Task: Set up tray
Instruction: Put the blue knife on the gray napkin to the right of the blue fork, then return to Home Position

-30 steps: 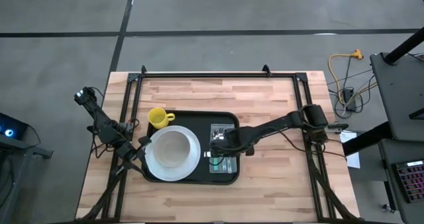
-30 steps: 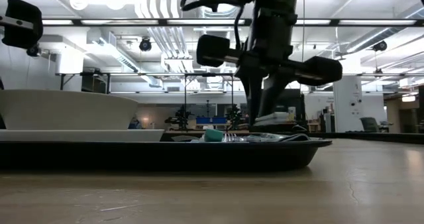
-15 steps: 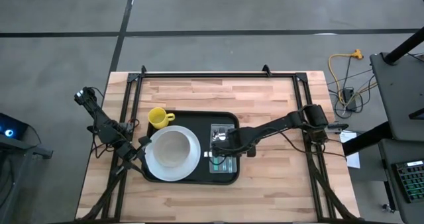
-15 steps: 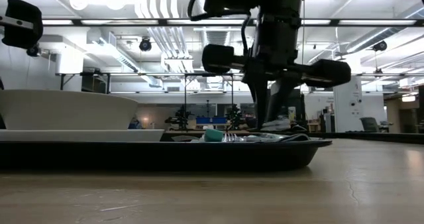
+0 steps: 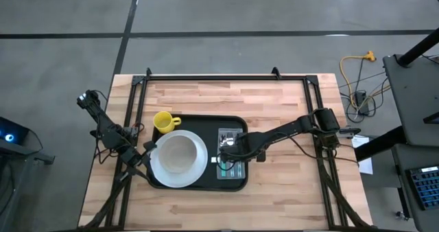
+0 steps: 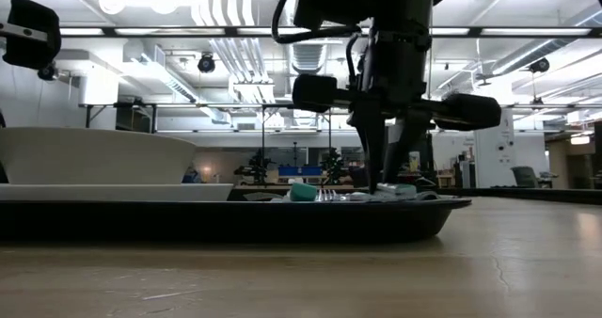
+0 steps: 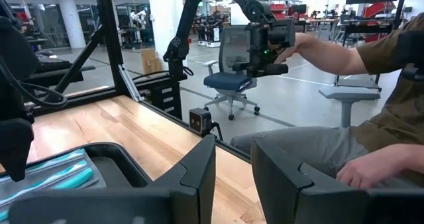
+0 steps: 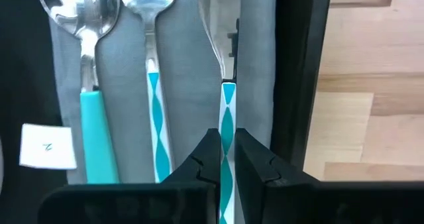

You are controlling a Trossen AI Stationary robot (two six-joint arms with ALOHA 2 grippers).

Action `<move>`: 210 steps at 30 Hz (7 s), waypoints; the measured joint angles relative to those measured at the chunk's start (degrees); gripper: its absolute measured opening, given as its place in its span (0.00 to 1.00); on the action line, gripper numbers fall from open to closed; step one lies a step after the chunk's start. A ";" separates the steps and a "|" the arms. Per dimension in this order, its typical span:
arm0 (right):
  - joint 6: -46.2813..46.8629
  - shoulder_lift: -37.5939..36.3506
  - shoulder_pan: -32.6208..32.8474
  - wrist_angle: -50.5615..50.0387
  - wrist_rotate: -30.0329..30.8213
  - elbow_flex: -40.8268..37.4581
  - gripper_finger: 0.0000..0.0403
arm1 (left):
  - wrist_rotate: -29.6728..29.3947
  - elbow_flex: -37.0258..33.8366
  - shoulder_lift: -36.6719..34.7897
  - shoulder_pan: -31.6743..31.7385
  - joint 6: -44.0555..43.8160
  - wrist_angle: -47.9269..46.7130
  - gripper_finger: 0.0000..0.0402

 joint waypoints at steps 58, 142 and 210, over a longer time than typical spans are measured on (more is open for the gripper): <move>-4.16 -4.13 -0.37 5.43 3.43 -4.96 0.19 | 0.00 0.00 -0.02 0.00 0.00 0.00 0.20; -123.91 -73.34 0.91 65.19 -11.31 -64.96 0.20 | 0.00 0.00 0.20 0.02 -0.01 -0.02 0.20; -131.43 -102.77 -1.46 50.86 1.85 -81.87 0.17 | 0.00 0.00 0.20 -0.01 0.00 -0.03 0.20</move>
